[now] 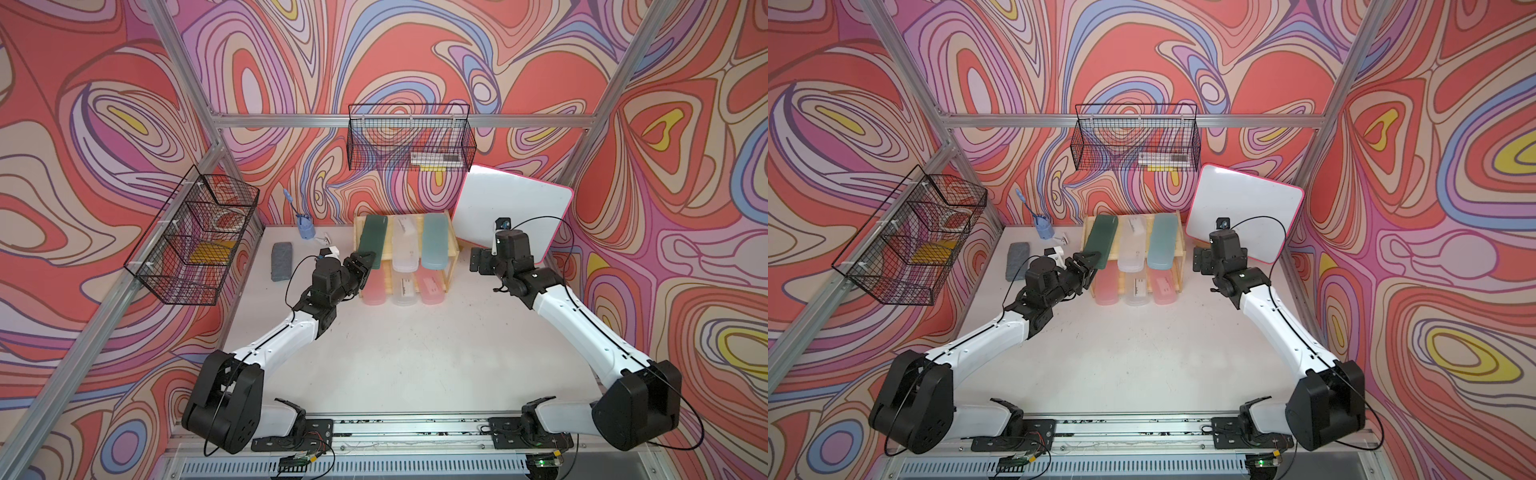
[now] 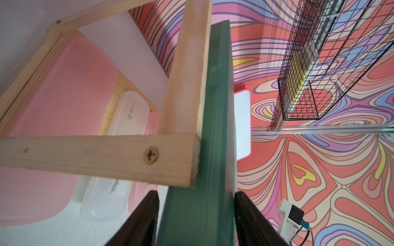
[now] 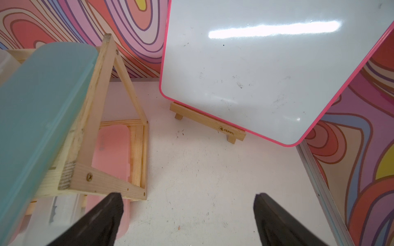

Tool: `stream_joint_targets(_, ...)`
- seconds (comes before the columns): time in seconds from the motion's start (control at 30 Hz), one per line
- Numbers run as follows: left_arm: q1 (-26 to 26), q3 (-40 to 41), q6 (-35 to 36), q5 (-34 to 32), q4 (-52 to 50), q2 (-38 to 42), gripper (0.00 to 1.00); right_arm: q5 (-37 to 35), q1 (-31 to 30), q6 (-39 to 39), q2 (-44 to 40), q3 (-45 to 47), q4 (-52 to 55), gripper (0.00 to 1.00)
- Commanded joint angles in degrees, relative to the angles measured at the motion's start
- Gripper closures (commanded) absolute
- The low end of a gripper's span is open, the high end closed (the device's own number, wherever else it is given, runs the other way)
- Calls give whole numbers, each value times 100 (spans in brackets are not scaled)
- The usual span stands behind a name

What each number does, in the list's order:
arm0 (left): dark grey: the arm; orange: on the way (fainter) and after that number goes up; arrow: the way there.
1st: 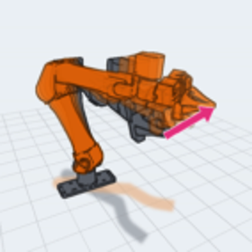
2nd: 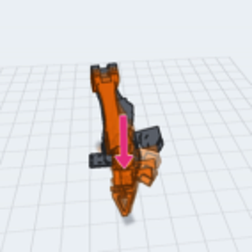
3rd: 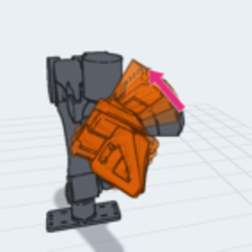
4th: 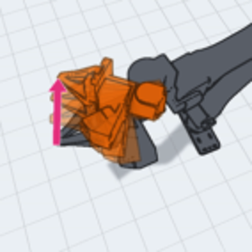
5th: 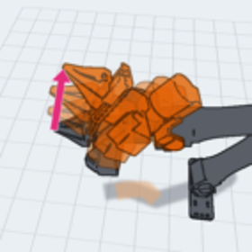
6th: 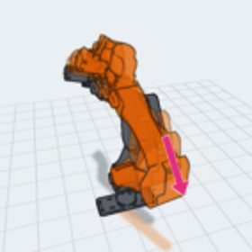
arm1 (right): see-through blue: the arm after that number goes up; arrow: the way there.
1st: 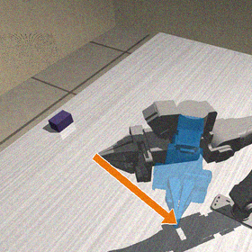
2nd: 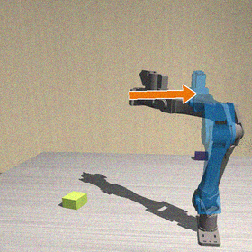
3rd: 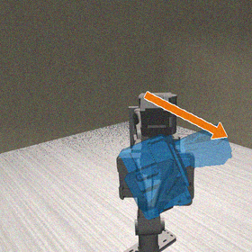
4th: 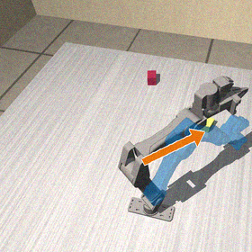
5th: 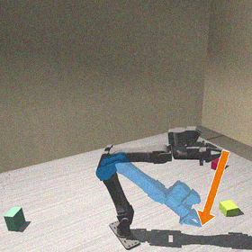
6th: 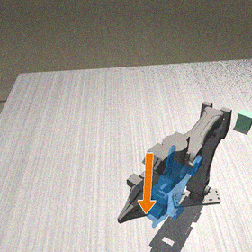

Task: Remove the pencil cases from the shelf
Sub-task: Pick up the pencil case from the shelf.

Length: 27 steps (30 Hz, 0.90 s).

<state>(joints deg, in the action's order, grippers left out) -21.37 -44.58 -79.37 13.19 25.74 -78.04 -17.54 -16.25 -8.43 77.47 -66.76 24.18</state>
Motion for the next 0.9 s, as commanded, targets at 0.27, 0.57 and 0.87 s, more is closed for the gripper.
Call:
stream_joint_targets(0.27,-21,-87,-31,-212,-21,192,64,111,-34,-20,49,-17,-100,2)
stream_joint_targets(0.57,-34,46,90,-225,82,420,95,224,-29,-50,-15,-2,-90,2)
stream_joint_targets(0.87,-478,94,1982,-321,633,1178,100,1093,-80,-312,-499,-588,358,2)
